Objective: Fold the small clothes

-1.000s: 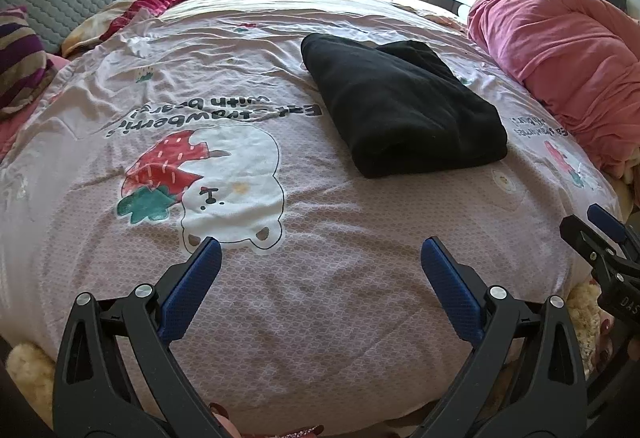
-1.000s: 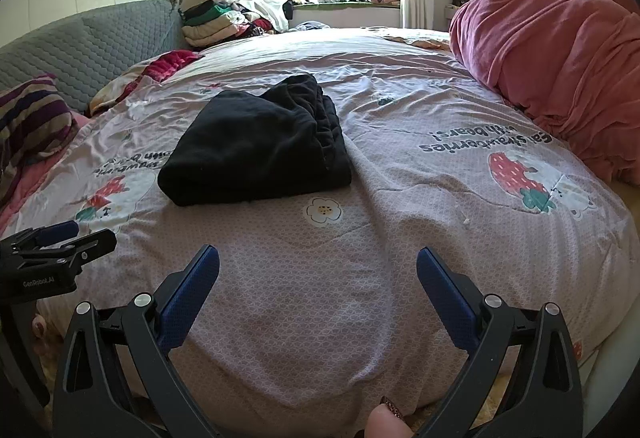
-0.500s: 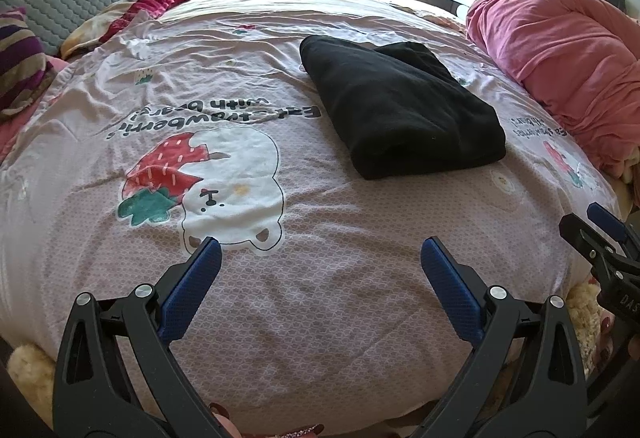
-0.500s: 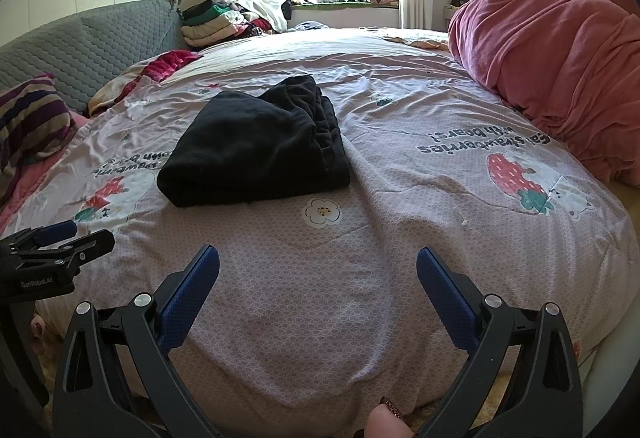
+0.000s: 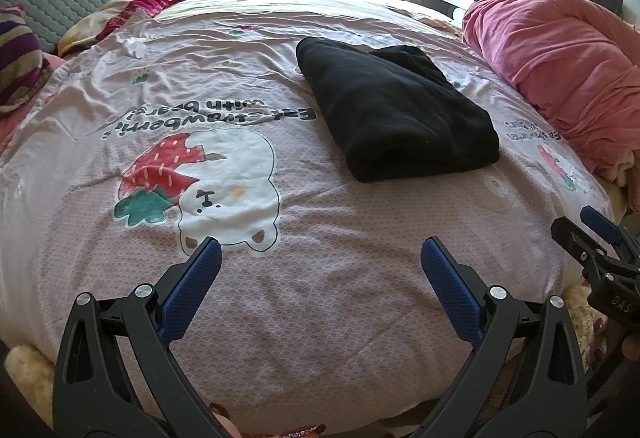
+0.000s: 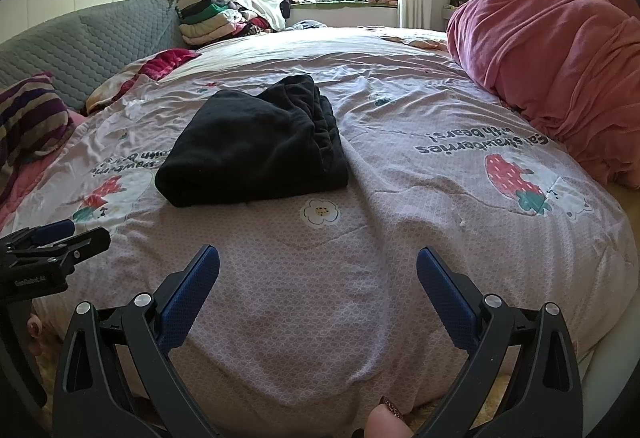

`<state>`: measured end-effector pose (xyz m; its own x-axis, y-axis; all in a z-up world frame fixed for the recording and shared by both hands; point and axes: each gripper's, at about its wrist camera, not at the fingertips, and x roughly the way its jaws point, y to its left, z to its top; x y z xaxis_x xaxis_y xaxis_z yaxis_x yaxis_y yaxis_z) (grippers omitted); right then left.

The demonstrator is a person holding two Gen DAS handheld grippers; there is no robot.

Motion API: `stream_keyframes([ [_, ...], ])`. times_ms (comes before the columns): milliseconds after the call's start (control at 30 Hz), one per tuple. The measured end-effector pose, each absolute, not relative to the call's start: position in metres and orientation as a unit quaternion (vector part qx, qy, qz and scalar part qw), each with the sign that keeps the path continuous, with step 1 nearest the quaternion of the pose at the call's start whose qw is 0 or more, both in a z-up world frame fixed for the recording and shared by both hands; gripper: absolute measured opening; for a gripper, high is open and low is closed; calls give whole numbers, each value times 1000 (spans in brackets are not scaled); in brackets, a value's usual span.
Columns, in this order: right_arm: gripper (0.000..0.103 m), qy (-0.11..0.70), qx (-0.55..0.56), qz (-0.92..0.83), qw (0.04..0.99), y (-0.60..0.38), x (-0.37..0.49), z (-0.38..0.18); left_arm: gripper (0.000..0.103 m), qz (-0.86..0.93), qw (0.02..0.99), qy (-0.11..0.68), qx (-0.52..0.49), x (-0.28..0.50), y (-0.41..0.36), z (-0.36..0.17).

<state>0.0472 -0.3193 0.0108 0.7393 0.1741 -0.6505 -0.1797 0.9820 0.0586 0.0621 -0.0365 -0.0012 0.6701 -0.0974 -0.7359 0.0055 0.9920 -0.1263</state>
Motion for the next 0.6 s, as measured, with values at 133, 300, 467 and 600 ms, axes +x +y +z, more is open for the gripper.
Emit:
stream_keyframes([
  [133,98,349,-5,92,933,-320,47,11,94,-30,912,405,-54,62,-36,-2],
  [300,98,352,-6,80,932,-322,46,9,94,-37,910,409,-54,61,-35,-3],
  [467,98,351,9,25,936,-346,41,10,94,-55,901,423,-72,62,-26,-7],
  [600,98,349,71,-57,933,-407,34,11,94,-33,897,434,-78,61,-5,-12],
])
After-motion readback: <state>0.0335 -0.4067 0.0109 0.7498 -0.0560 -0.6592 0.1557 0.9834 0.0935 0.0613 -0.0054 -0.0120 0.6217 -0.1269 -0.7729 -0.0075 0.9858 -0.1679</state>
